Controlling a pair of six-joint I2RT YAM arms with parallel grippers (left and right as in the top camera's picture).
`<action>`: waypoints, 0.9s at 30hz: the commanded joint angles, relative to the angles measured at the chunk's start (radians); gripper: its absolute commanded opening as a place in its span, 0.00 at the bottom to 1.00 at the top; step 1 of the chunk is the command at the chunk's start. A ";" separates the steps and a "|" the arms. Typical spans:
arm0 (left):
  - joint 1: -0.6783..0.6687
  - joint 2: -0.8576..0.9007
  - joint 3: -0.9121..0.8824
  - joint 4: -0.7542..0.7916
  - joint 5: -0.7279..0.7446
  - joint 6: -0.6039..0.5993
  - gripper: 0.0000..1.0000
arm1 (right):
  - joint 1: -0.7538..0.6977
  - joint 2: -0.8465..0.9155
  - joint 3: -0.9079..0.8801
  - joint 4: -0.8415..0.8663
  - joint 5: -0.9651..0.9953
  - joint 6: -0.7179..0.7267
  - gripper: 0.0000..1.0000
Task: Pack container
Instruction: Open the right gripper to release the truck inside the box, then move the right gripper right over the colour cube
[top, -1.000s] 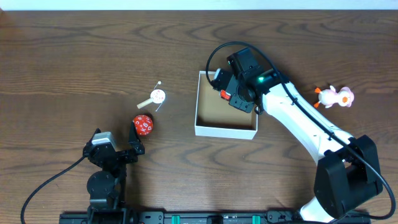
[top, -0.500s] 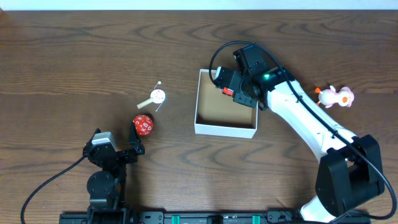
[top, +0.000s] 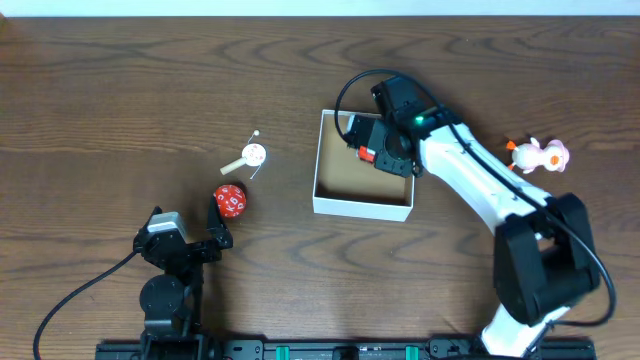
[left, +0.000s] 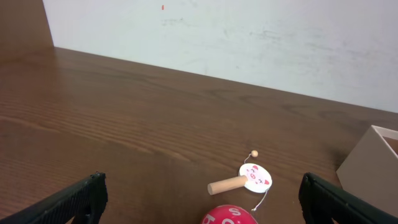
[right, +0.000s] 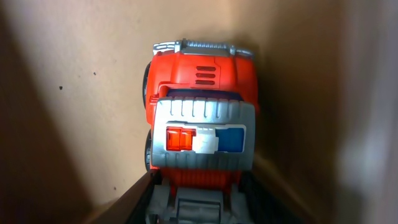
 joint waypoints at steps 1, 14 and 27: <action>0.005 0.004 -0.021 -0.037 -0.011 -0.002 0.98 | -0.012 0.023 0.001 0.006 0.037 -0.014 0.35; 0.005 0.004 -0.021 -0.037 -0.011 -0.002 0.98 | 0.009 0.024 0.002 0.012 0.122 -0.005 0.83; 0.005 0.004 -0.021 -0.037 -0.011 -0.002 0.98 | 0.079 -0.164 0.054 -0.052 0.122 0.204 0.86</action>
